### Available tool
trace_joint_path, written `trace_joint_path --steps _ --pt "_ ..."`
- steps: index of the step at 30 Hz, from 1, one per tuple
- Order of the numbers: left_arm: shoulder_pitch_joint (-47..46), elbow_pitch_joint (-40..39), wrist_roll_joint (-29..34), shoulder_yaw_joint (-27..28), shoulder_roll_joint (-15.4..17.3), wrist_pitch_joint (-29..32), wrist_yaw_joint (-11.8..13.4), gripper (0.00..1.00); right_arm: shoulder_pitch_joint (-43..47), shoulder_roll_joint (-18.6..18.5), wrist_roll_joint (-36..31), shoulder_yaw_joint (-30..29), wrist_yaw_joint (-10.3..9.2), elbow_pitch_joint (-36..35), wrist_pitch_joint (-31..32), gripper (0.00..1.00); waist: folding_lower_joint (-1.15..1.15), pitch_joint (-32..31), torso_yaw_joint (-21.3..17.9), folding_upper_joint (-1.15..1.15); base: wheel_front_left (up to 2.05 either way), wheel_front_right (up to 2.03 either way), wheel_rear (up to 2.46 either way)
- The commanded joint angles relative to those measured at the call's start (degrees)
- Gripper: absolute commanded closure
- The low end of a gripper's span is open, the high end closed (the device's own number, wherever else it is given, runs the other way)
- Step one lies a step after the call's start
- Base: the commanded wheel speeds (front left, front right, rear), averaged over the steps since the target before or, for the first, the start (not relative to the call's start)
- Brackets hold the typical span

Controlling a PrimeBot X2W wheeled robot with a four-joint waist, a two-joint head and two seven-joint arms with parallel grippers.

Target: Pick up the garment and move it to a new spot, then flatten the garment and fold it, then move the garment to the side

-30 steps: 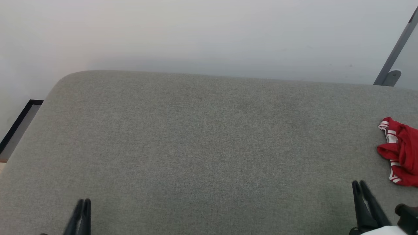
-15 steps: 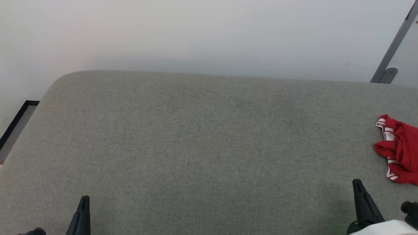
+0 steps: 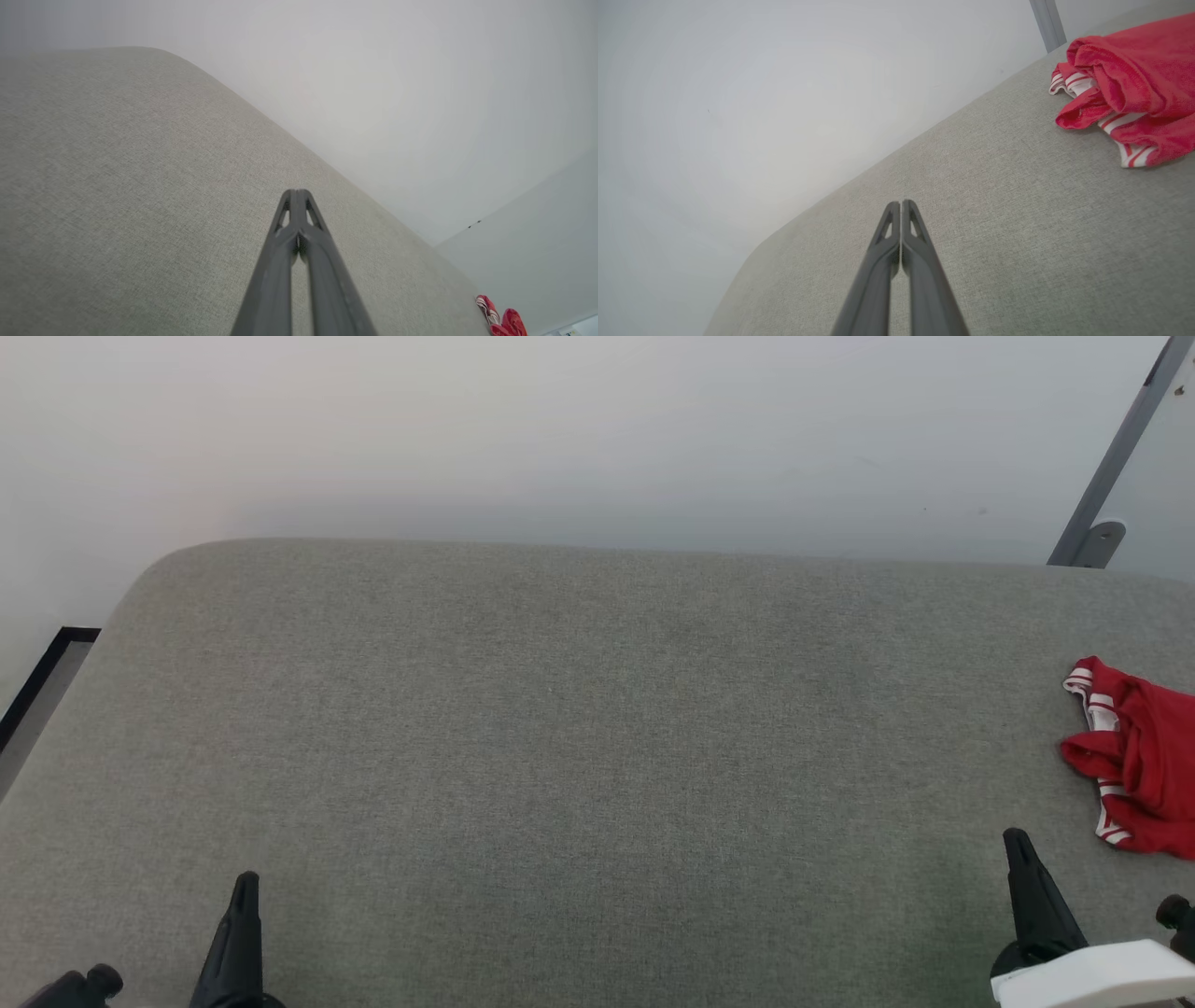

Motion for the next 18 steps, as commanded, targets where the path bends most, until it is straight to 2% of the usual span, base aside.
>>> trace_joint_path --steps 1,18 --pt "-1.87 -0.25 -1.97 0.5 0.23 0.53 0.04 1.0 -1.72 -0.04 2.16 -0.22 0.0 -0.4 0.43 1.0 0.0 0.03 -0.1 0.0 0.0 0.0 0.0" --pt "-5.37 1.86 -12.71 1.28 -1.52 3.79 0.06 1.0 -4.41 0.49 13.88 -0.33 0.0 1.45 2.59 1.0 0.0 0.29 -1.06 0.0 0.0 0.0 0.0"
